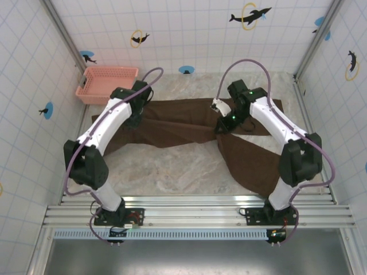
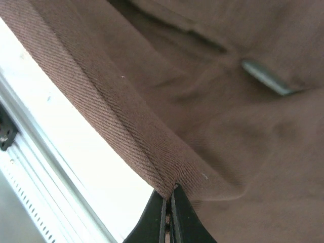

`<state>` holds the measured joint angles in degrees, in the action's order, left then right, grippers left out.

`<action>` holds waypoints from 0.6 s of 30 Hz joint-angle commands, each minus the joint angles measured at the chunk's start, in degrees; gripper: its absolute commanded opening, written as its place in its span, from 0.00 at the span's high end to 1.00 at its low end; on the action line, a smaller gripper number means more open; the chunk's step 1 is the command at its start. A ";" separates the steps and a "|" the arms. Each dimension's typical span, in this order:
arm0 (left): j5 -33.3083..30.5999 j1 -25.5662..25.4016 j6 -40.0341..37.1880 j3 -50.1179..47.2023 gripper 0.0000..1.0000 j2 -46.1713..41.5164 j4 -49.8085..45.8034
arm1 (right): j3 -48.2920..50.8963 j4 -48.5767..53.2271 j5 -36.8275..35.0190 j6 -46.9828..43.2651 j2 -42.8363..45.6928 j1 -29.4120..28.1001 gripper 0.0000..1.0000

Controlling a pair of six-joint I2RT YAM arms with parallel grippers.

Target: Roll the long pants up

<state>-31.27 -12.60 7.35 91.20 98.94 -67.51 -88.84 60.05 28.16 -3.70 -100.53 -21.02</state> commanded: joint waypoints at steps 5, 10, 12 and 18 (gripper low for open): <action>-5.47 9.64 -11.28 10.21 1.00 10.09 4.88 | -23.39 12.65 -15.71 -1.88 -17.61 3.01 0.99; -5.28 11.05 -18.92 15.38 1.00 17.36 10.01 | -45.69 20.25 -18.64 -2.40 -33.39 4.17 0.99; -5.77 11.43 -21.48 18.74 1.00 21.45 11.03 | -51.70 20.51 -18.50 -1.41 -38.17 5.20 0.99; -3.41 12.41 -23.24 29.76 1.00 32.81 11.21 | -62.11 18.63 -17.33 1.37 -48.19 7.59 0.98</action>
<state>-27.77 -4.10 -13.32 116.68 128.05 -56.31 -147.24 73.21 18.09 -4.78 -145.14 -18.52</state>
